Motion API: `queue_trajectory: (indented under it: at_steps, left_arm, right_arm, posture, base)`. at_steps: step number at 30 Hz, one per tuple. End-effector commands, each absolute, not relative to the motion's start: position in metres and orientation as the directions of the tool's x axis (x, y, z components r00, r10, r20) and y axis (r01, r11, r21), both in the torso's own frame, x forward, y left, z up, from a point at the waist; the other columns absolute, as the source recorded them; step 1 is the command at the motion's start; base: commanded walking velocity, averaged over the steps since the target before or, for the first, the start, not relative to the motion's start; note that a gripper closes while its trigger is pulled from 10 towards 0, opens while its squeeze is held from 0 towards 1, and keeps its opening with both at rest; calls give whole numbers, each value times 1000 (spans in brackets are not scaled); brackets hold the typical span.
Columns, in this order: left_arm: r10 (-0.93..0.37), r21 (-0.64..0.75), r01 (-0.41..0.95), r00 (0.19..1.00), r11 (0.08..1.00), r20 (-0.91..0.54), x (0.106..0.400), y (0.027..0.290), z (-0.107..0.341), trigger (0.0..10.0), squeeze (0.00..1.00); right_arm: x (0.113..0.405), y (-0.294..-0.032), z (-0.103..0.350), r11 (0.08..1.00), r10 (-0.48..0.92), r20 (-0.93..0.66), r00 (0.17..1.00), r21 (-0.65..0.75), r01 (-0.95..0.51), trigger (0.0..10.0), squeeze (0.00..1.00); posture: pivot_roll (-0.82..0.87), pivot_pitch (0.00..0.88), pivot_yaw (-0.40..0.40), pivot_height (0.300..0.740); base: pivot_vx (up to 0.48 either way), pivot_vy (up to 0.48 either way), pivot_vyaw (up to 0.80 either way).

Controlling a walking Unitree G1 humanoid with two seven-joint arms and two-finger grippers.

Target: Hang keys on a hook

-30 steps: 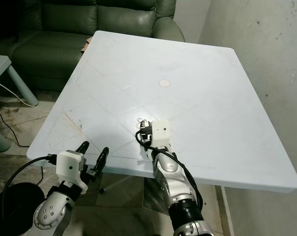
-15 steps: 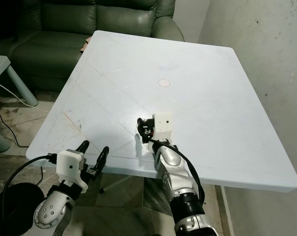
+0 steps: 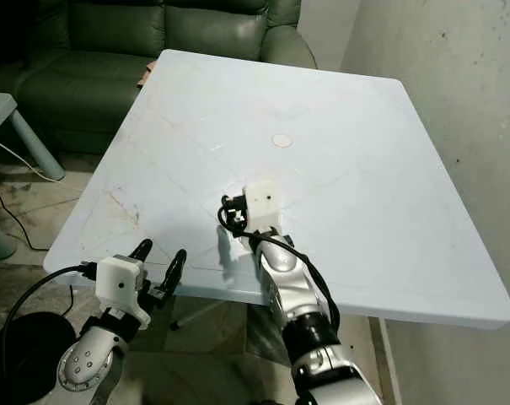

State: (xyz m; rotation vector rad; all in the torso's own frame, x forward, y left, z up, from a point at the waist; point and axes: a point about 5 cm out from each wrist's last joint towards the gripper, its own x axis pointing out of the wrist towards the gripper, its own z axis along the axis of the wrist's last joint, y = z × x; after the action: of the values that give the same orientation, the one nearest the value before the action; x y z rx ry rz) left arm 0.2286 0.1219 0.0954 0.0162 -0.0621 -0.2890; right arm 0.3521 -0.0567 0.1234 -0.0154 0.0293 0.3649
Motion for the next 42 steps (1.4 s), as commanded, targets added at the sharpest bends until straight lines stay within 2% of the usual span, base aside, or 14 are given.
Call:
queue_trajectory:
  at_steps: [1, 11, 22, 23, 25, 26, 36, 37, 38, 39, 40, 42]
  left_arm:
    - [-280, 25, 279, 958, 960, 53, 226, 121, 96, 10000, 0]
    - [-272, 20, 271, 961, 962, 44, 222, 122, 94, 10000, 0]
    - [-272, 19, 271, 961, 962, 40, 221, 121, 94, 10000, 0]
    - [-272, 19, 272, 961, 962, 40, 221, 121, 94, 10000, 0]
    - [-273, 19, 272, 961, 962, 40, 221, 121, 95, 10000, 0]
    - [-273, 18, 273, 961, 962, 40, 221, 121, 95, 10000, 0]
    - [-273, 19, 273, 961, 962, 37, 220, 121, 95, 10000, 0]
    - [-273, 19, 273, 961, 962, 37, 221, 121, 95, 10000, 0]
    - [-274, 20, 273, 961, 962, 37, 221, 121, 95, 10000, 0]
    - [-274, 20, 274, 961, 962, 37, 221, 121, 95, 10000, 0]
    - [-275, 20, 274, 961, 961, 37, 221, 122, 95, 10000, 0]
    - [-275, 20, 275, 961, 961, 36, 221, 122, 95, 10000, 0]
  right_arm:
    - [355, -59, 123, 939, 342, -40, 939, -31, -343, 10000, 0]
    - [362, -68, 119, 927, 357, -56, 933, -102, -361, 10000, 0]
    - [365, -77, 117, 910, 400, -68, 914, -85, -405, 10000, 0]
    - [366, -79, 118, 915, 388, -65, 919, -94, -393, 5412, 0]
    - [367, -81, 118, 919, 375, -60, 925, -103, -380, 5412, 0]
    - [367, -82, 118, 919, 377, -58, 924, -103, -381, 0, 0]
    - [366, -90, 113, 915, 387, -70, 919, -89, -393, 0, 0]
    - [365, -91, 112, 906, 410, -72, 909, -83, -415, 1843, 0]
    - [364, -92, 111, 901, 422, -75, 903, -78, -427, 1843, 0]
    - [364, -92, 111, 896, 432, -78, 898, -72, -437, 6431, 0]
    - [363, -93, 110, 893, 441, -78, 894, -64, -445, 10000, 0]
    - [362, -96, 108, 892, 443, -79, 893, -60, -448, 10000, 0]
  posture:
    - [3, 155, -81, 740]
    - [5, 165, -84, 740]
    - [2, 172, -83, 740]
    - [2, 172, -82, 740]
    - [2, 172, -82, 740]
    - [3, 173, -81, 740]
    - [4, 173, -77, 740]
    - [4, 173, -77, 740]
    - [4, 173, -77, 740]
    - [4, 173, -77, 740]
    - [2, 175, -76, 740]
    - [2, 175, -76, 740]
  base:
    - [0, 0, 0]
    - [0, 0, 0]
    - [0, 0, 0]
    - [0, 0, 0]
    - [0, 0, 0]
    - [0, 0, 0]
    - [0, 0, 0]
    - [0, 0, 0]
    - [0, 0, 0]
    - [0, 0, 0]
    - [0, 0, 0]
    - [0, 0, 0]
